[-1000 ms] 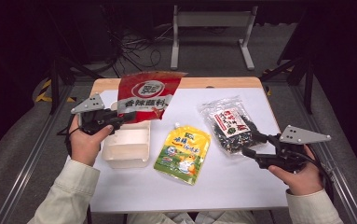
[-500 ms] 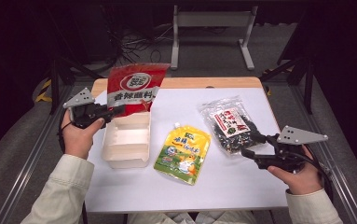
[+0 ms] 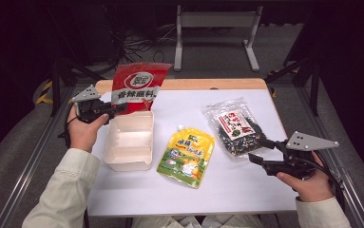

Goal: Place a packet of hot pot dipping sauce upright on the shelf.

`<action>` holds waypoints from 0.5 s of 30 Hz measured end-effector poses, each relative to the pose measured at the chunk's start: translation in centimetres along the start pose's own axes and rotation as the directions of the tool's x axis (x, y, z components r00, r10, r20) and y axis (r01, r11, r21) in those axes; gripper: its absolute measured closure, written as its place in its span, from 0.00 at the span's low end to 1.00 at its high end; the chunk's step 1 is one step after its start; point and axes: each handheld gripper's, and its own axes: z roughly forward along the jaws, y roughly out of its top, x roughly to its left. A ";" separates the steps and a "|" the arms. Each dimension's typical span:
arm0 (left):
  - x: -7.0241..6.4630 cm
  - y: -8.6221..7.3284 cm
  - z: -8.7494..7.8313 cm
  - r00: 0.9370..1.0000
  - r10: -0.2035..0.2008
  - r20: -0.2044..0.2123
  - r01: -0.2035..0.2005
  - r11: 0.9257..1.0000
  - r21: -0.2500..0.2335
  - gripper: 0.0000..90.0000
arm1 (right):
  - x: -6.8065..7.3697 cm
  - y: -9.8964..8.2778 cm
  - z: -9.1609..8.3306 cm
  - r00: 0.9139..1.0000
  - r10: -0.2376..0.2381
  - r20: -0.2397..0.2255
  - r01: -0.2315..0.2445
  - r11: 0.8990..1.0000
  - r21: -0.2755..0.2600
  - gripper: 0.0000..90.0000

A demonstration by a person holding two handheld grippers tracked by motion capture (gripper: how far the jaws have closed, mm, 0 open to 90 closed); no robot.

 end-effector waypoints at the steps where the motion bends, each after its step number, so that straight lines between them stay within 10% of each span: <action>1: 0.2 -0.1 0.1 1.000 -0.002 0.001 0.002 1.000 0.009 0.88 | 0.0 0.0 0.0 1.000 0.002 0.002 -0.002 1.000 0.000 0.37; 15: 2.0 -1.4 2.3 0.999 -0.001 -0.037 0.003 0.997 0.072 0.88 | -0.3 -0.2 0.1 1.000 0.014 -0.024 -0.014 1.000 -0.008 0.35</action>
